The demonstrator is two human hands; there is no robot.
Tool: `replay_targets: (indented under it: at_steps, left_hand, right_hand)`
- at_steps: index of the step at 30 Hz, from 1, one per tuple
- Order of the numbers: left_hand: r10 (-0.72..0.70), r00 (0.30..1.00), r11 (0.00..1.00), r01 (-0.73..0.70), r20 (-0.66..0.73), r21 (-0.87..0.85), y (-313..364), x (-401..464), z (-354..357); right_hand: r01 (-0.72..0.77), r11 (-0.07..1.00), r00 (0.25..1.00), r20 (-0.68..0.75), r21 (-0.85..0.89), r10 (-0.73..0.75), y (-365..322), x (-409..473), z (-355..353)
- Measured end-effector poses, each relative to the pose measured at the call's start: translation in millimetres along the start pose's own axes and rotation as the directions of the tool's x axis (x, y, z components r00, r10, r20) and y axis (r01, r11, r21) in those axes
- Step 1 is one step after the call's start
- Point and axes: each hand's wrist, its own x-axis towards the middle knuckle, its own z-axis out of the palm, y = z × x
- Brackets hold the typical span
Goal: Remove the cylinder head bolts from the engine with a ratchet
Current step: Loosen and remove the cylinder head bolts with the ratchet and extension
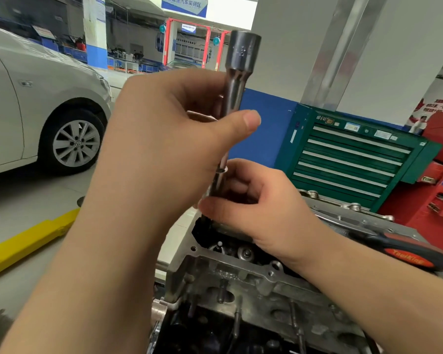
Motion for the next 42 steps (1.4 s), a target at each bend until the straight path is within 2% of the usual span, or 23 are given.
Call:
replay_targets:
  at_steps: [3, 6, 10, 14, 15, 17, 20, 22, 27, 30, 35, 38, 42]
  left_hand:
    - [-0.019, 0.999, 0.998, 0.02, 0.028, -0.051, 2.0, -1.0, -0.1]
    - [-0.034, 0.999, 0.997, 0.036, 0.037, -0.073, 4.3, 0.0, 0.1]
    - [-0.001, 1.0, 1.0, 0.001, 0.0, 0.018, 4.3, -0.2, 0.1]
    - [-0.006, 1.0, 0.999, 0.007, 0.021, -0.048, 3.7, -0.9, -0.7]
    - [-0.011, 0.999, 0.998, 0.013, 0.042, -0.066, 4.3, -0.7, 0.3]
    - [-0.029, 0.998, 0.996, 0.033, 0.056, -0.078, 4.6, -0.1, 2.2]
    - [-0.022, 0.999, 1.0, 0.022, 0.047, -0.005, 3.8, 0.2, 3.3]
    - [-0.009, 0.999, 1.0, 0.008, 0.04, 0.028, 2.5, -0.1, 2.6]
    - [-0.027, 0.999, 0.999, 0.028, 0.031, -0.042, 0.3, 1.4, 1.9]
    - [-0.03, 0.999, 0.998, 0.031, 0.024, -0.051, 0.9, 1.8, 2.2]
    - [0.011, 1.0, 0.998, -0.009, -0.028, 0.055, -1.0, 0.8, -0.1]
    - [0.013, 1.0, 1.0, -0.013, -0.013, -0.005, -1.8, 0.4, -3.0]
    - [-0.011, 1.0, 0.999, 0.012, 0.028, -0.05, -1.2, 0.6, -2.0]
  right_hand:
    - [0.027, 0.996, 0.998, 0.046, 0.09, -0.031, -0.7, -3.4, -2.5]
    - [0.006, 1.0, 1.0, -0.004, 0.017, -0.006, -2.1, -1.8, -2.1]
    - [-0.009, 0.999, 0.999, -0.053, -0.039, 0.007, -1.3, 2.2, 0.9]
    - [0.035, 0.986, 0.999, 0.019, 0.164, -0.039, 0.2, -1.0, -1.6]
    - [0.037, 0.985, 0.999, 0.026, 0.168, -0.042, 0.0, -1.9, -2.5]
    - [0.039, 0.995, 0.999, -0.007, 0.091, -0.039, -0.5, -0.8, -2.0]
    - [0.018, 1.0, 0.997, -0.078, 0.02, -0.017, 0.3, 3.5, 2.3]
    - [0.015, 1.0, 0.996, -0.091, 0.014, -0.014, 1.1, 4.4, 2.3]
    - [0.038, 0.993, 0.999, 0.024, 0.116, -0.041, 0.1, -1.5, -3.0]
    - [0.037, 0.999, 0.999, -0.028, 0.001, -0.037, -0.2, 1.0, -0.2]
    - [0.036, 0.999, 0.998, -0.061, 0.039, -0.033, -1.9, 2.3, 1.6]
    - [0.05, 0.995, 0.999, -0.012, 0.082, -0.049, -3.2, -1.9, -0.7]
    - [0.003, 1.0, 0.997, -0.071, -0.003, -0.003, -1.9, 2.5, 1.4]
